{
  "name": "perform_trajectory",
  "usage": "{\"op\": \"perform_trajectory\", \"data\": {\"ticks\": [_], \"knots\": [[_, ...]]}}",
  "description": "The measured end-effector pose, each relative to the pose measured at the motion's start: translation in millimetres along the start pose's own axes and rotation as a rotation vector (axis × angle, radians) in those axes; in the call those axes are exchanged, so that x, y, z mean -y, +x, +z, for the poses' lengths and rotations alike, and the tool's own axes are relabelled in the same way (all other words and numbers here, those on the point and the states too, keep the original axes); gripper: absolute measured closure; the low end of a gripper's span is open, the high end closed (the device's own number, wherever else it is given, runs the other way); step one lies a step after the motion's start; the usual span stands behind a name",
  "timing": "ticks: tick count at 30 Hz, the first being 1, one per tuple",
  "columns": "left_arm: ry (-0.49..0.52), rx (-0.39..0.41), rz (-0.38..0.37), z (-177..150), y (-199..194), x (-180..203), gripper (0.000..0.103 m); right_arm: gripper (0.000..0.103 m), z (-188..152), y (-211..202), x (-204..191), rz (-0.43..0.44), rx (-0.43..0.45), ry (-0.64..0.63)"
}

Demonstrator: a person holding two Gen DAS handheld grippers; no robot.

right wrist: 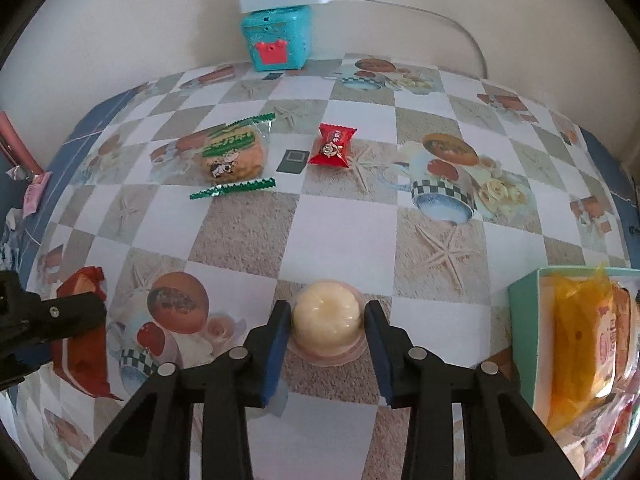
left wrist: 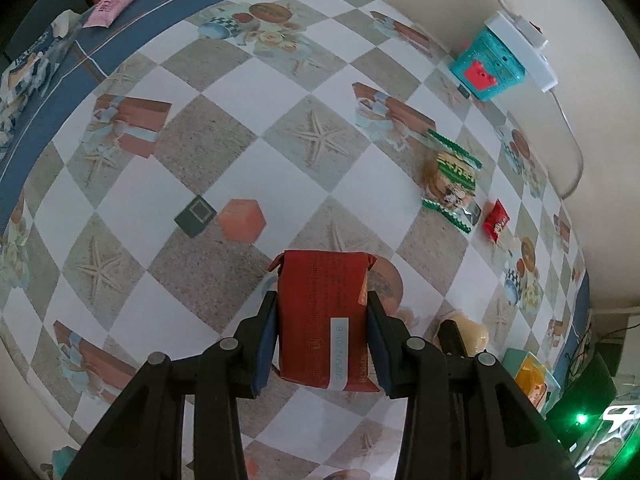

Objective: Organize snacks
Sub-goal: 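Carry red box and pastry over the tray and open both tools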

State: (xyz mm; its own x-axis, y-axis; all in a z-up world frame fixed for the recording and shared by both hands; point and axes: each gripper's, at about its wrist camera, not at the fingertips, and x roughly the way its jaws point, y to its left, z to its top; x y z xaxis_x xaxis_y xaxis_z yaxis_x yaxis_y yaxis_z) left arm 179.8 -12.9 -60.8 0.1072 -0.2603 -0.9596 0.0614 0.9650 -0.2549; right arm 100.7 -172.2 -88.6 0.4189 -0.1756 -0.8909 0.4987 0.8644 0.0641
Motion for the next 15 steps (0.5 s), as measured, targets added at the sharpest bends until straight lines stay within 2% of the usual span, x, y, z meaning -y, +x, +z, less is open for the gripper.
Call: {"op": "perform_trajectory", "data": {"ticks": [7, 15], "knots": [[0.013, -0.002, 0.008, -11, -6, 2, 0.060, 0.063, -10, -25, 10, 0.025, 0.019, 0.046], [0.100, 0.068, 0.019, -37, -41, 27, 0.060, 0.063, -20, -98, 32, -0.043, 0.125, 0.085]]}}
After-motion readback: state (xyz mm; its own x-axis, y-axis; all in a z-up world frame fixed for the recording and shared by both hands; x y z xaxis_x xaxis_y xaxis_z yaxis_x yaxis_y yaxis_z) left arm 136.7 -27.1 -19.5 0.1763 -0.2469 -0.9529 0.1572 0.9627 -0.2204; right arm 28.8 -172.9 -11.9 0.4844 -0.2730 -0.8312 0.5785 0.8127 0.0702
